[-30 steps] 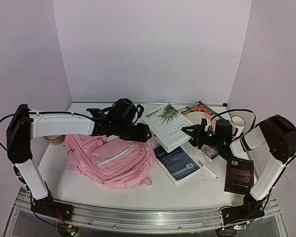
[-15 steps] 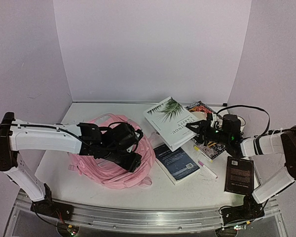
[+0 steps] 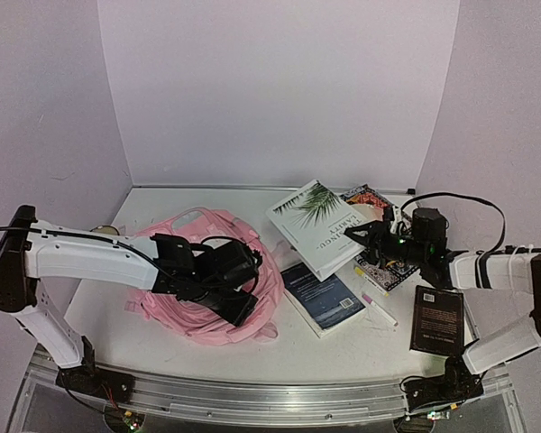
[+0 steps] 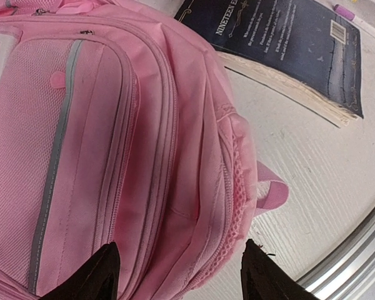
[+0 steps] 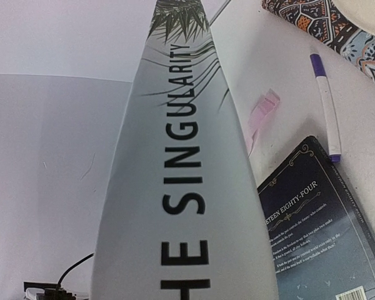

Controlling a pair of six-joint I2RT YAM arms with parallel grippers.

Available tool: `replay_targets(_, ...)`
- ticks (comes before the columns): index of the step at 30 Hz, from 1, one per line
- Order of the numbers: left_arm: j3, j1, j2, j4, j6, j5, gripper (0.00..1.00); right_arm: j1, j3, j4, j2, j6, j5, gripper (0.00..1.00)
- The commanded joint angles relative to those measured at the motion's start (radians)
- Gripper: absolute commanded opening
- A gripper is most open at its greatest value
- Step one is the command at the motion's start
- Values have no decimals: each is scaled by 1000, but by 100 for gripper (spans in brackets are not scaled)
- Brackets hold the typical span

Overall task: Pack the student bag
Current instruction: Pick up the largest pocket of the bag from the student bag.

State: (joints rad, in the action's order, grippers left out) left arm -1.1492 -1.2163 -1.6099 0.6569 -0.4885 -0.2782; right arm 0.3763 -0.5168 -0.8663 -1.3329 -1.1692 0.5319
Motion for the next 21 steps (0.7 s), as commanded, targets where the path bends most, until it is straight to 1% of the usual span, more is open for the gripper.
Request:
replay_targets(1,-17,-5,-42,20,7,-36,67,6,2,-31,46,29,-1,35)
replay_targets(8,-27,-5,-80,46,-11,-114,64,7,12,-26,60,28,-4,35)
replay_targets(13,-44,-4,-83,81,-30,-189,58,7,13,-22,63,31,-4,35)
replay_targets(18,-54,-5,-81,94,-30,-206,56,6,12,-22,64,32,-1,35)
replay_targets(21,-63,-5,-113,94,-27,-189,56,6,16,-22,65,32,-2,35)
